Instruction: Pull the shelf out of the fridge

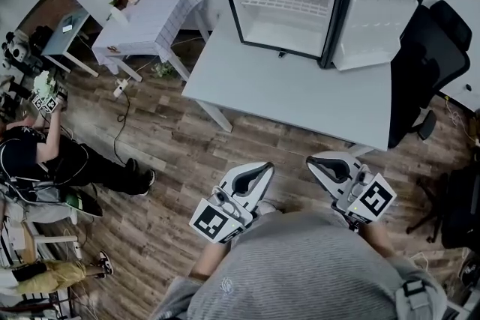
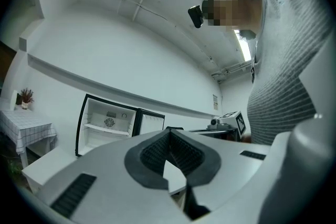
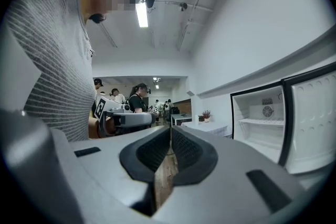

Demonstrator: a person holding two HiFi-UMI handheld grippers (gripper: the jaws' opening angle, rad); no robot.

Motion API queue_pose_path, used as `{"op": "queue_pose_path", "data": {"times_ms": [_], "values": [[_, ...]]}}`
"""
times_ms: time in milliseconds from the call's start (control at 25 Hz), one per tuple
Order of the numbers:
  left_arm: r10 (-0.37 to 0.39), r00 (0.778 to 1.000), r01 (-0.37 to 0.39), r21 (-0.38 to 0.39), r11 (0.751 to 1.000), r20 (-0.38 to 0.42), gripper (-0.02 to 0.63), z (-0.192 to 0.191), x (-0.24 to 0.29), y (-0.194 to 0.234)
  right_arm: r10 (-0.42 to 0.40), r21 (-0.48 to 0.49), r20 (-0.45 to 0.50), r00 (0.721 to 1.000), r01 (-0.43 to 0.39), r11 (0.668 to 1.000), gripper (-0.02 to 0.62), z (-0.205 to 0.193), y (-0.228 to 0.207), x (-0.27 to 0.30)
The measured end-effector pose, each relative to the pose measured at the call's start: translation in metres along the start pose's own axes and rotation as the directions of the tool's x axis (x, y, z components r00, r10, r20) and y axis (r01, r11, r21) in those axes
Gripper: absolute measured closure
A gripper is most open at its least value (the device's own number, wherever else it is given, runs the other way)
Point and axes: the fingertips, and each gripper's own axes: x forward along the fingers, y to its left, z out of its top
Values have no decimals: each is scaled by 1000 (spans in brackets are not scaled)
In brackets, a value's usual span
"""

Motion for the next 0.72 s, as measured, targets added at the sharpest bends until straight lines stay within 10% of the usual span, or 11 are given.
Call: {"op": "queue_pose_path", "data": {"times_ms": [720], "values": [[-116, 993, 115, -10, 993, -14, 595, -10, 13, 54, -113, -13, 36, 993, 114, 993, 581, -2, -40, 62]]}}
